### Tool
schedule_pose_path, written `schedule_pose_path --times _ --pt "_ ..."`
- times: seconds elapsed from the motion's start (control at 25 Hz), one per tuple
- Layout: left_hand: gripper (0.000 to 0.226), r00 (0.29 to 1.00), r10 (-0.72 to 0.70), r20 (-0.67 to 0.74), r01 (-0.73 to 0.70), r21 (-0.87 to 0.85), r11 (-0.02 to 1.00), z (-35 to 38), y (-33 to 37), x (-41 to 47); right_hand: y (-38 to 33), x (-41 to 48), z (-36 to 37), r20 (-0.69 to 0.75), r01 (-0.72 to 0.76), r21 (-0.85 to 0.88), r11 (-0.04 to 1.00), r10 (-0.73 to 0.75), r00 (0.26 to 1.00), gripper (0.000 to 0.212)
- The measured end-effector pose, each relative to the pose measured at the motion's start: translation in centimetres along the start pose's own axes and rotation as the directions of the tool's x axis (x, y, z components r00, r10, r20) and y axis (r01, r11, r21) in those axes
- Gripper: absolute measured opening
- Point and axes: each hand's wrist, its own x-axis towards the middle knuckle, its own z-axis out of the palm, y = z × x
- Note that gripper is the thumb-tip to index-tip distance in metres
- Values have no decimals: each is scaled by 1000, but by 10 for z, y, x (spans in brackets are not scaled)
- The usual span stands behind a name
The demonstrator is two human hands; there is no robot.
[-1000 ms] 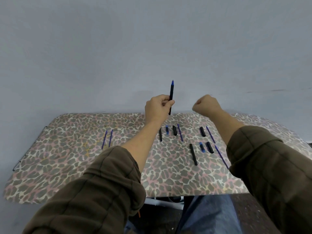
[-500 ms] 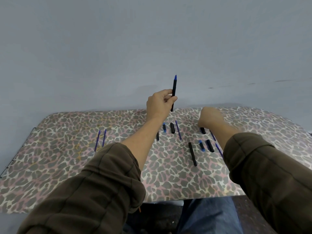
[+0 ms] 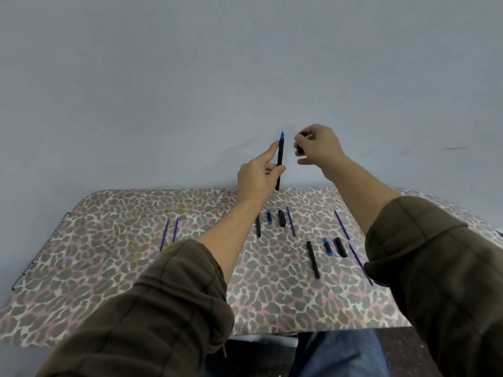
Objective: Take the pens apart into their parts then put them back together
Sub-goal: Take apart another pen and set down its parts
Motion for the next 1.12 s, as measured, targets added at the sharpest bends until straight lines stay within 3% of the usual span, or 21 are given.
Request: schedule_pose_path --times 0.08,0.16,0.68,0.92,1.0,1.12 --pt "59 1000 7 6 -7 -3 1000 -6 3 -4 -29 -7 1 -16 67 212 975 -65 998 16" --pt "59 1000 13 6 -13 4 1000 -13 7 -8 -50 -16 3 -15 108 282 953 -109 994 19" --pt "57 999 40 -14 -40 36 999 -32 18 -18 -69 -43 10 49 148 201 968 -161 986 12" --pt "22 998 -13 -68 11 -23 1000 -38 24 -12 -61 -48 18 109 161 126 979 -175 979 15" --pt "13 997 -14 -81 12 -33 999 -40 25 -12 -59 -50 22 124 192 81 978 -201 972 22" --pt "10 994 -17 -111 14 -30 999 -45 27 -12 -54 -52 23 178 298 -73 952 -281 943 63"
